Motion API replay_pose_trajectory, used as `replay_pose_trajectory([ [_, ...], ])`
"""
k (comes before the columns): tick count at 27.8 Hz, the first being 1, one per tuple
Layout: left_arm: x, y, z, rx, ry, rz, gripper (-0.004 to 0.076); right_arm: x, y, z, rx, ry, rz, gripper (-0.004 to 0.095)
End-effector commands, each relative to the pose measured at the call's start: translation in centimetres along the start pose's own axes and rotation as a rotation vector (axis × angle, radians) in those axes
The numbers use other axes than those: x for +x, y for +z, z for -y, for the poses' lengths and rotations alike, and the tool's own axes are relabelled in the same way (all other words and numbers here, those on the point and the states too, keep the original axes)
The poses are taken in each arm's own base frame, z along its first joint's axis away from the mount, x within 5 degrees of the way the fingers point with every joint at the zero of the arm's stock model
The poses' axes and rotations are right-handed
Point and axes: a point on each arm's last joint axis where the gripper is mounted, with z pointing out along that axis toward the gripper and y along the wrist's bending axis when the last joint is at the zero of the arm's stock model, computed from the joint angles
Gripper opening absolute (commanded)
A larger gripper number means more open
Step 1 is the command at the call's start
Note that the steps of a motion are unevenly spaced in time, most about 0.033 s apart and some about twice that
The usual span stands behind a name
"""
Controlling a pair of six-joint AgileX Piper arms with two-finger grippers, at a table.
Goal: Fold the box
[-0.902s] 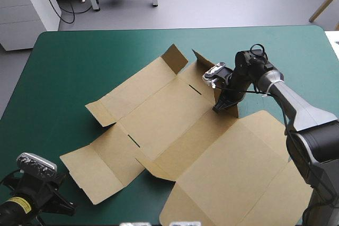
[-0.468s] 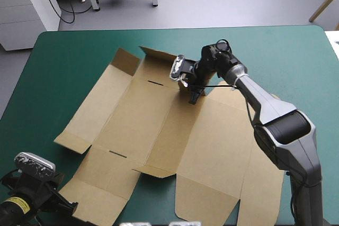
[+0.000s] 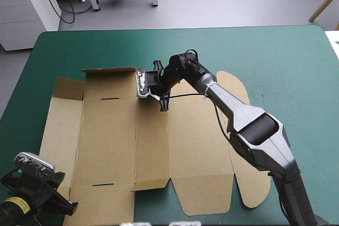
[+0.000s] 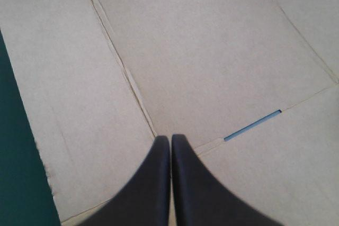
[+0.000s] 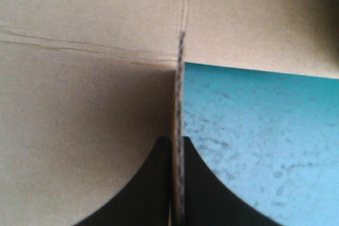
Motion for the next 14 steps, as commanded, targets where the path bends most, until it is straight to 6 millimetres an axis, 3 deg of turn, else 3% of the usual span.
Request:
replay_pose_trajectory([
  [1,-1.14,-0.52,-0.13,-0.002,-0.011,0.065,-0.001,-2.33,-4.09,1.09,0.095,-0.021,0.075,-0.002],
  [14,-1.12,-0.52,-0.13,-0.003,0.0,0.062,-0.001,-1.63,-4.02,0.2,-0.004,0.162,-0.001,-0.0018],
])
